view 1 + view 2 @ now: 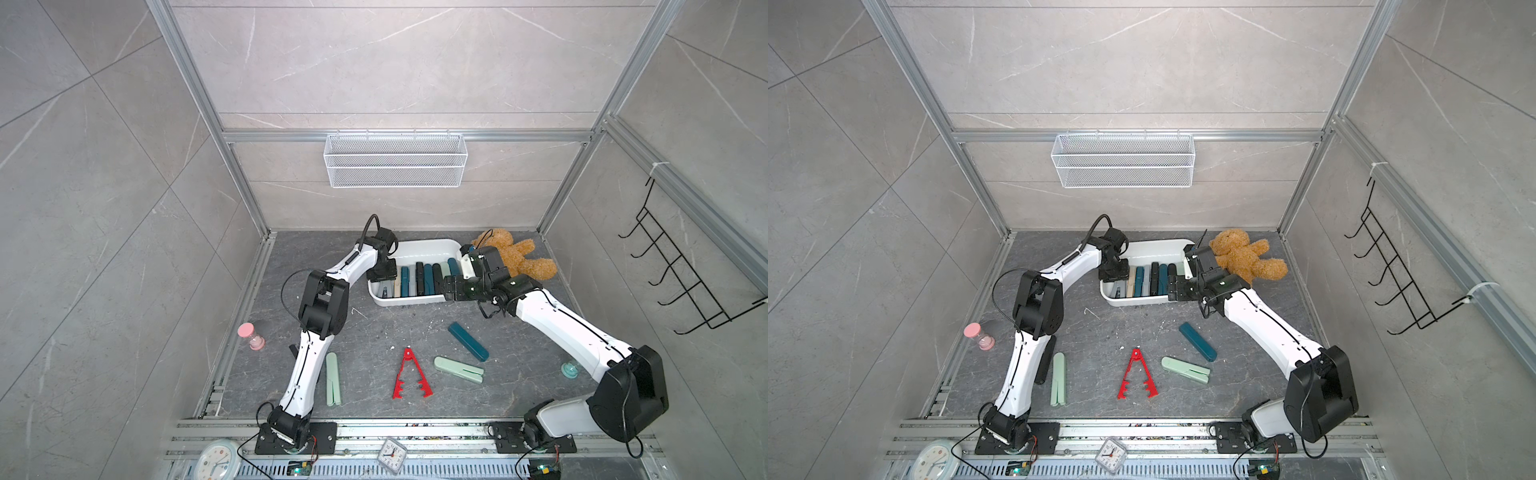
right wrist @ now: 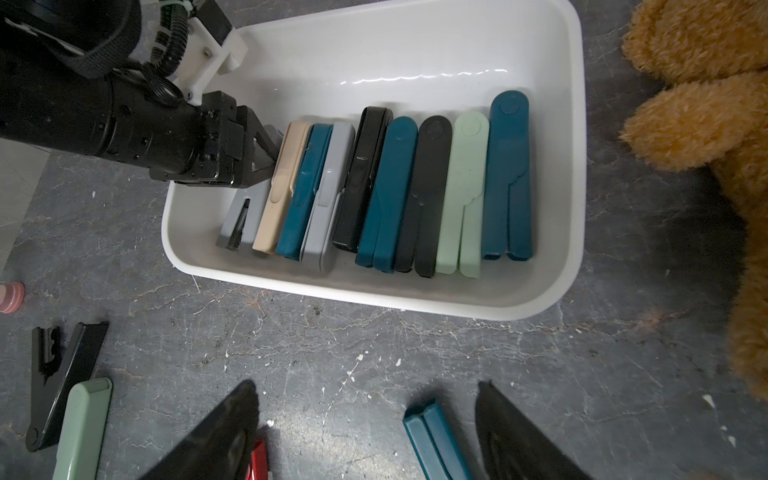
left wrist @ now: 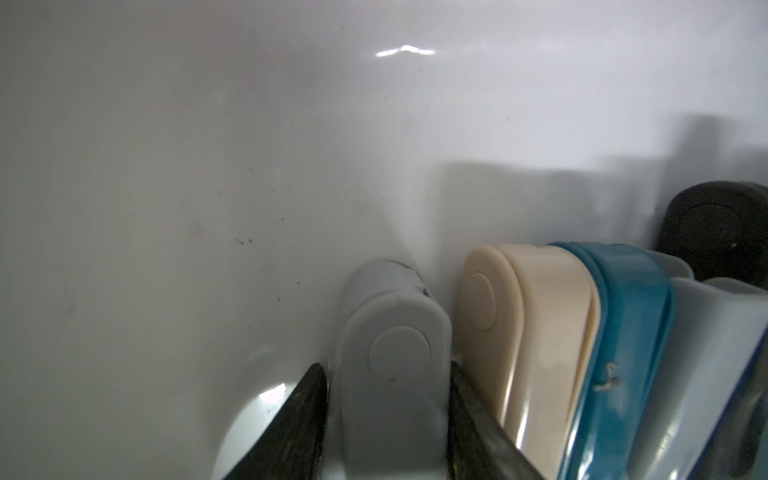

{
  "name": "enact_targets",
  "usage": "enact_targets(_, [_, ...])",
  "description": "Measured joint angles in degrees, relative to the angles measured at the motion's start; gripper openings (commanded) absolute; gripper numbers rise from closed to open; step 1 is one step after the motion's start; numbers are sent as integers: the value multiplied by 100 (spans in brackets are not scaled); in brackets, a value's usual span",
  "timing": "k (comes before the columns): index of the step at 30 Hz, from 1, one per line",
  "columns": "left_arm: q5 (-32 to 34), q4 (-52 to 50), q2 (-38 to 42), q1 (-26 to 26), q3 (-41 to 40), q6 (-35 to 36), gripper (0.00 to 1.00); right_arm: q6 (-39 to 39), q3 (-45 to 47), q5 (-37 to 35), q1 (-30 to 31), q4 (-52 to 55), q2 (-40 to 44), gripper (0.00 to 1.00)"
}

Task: Put the pruning pliers into the storage box
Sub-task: Place the pruning pliers in the storage box.

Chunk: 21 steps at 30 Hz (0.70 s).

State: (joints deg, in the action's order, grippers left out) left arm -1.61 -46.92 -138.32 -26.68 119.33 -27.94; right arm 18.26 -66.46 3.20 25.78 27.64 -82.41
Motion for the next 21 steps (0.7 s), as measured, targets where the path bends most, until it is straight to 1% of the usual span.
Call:
enact_targets(4, [-4,24,79,0,-68,-55,49,20,33,2,0,-20,2,83])
enact_targets(6, [-2,22,138,0,-87,-61,47,20,42,0,0,-35,2,83])
enact_targets(8, [0,17,188,0,-92,-61,43,20,48,-17,0,-42,2,83])
enact_targets(16, [17,-111,210,0,-92,-55,42,20,72,-114,-28,-48,9,83])
enact_targets(19, [26,-138,201,0,-92,-52,35,17,111,-162,-59,-44,46,83])
enact_targets(21, [37,-155,188,0,-92,-48,25,17,122,-177,-74,-46,76,83])
